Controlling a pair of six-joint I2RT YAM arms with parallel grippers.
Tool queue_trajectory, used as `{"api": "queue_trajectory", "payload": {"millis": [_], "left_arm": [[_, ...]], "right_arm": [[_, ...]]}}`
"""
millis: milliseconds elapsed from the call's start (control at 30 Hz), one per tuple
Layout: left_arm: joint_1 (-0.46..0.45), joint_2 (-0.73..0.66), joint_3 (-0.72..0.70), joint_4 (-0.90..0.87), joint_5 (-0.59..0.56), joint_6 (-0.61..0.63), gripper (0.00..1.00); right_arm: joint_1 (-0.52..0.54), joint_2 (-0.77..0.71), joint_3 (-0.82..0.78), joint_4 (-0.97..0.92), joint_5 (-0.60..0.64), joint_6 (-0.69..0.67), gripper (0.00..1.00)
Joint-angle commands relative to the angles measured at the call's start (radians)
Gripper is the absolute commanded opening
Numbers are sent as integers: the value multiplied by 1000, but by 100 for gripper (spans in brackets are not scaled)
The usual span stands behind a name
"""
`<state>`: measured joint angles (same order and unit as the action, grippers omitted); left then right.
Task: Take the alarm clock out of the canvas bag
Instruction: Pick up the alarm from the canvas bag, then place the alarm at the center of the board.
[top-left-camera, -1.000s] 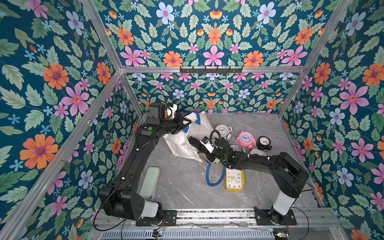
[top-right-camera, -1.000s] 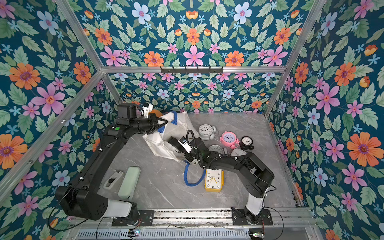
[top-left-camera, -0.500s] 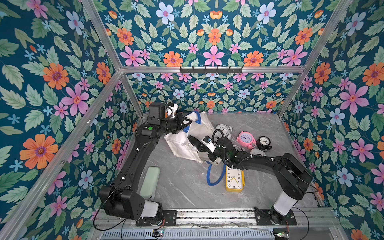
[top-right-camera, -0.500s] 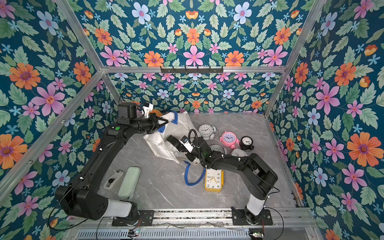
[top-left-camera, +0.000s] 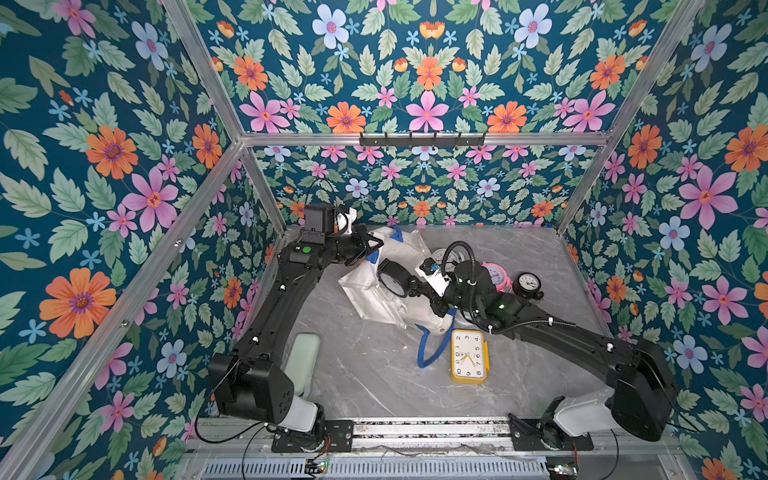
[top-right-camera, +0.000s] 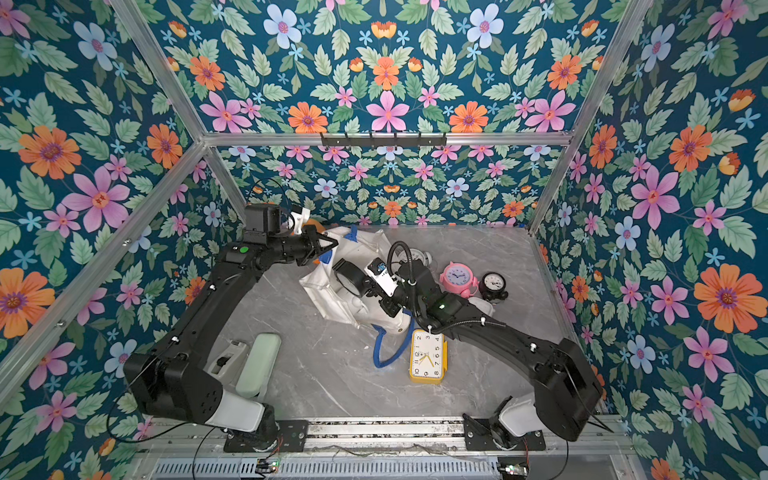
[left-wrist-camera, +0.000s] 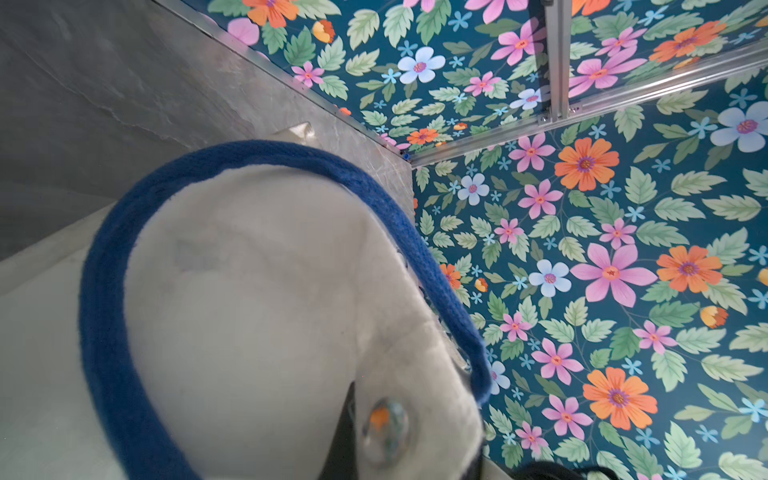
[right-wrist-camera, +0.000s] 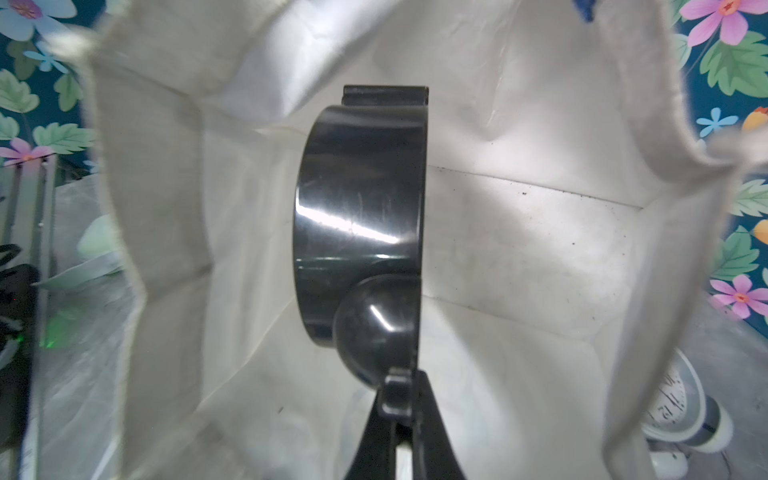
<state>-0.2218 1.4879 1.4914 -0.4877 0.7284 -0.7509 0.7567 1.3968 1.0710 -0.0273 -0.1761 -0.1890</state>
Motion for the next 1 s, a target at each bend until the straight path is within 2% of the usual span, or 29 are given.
{"api": "queue_trajectory", "payload": {"millis": [0,300,567,667,967], "left_arm": [[10,10,22,43,-25,28,0],[34,39,38,52,-38,34,0],[42,53,33,50,-46,47,0],[42,53,21,51,-52,51,0],[44,52,-12,61,-50,59,0]], "right_arm": [[0,-66,45,-218,-56,14,0],[0,-265,155,-561,-106,59,0],[-32,-319,284,-906,-99,174,0],[-132,-340,284,-988,-182,244,0],[-648,-416,112,-1045,-604,462,0]]}}
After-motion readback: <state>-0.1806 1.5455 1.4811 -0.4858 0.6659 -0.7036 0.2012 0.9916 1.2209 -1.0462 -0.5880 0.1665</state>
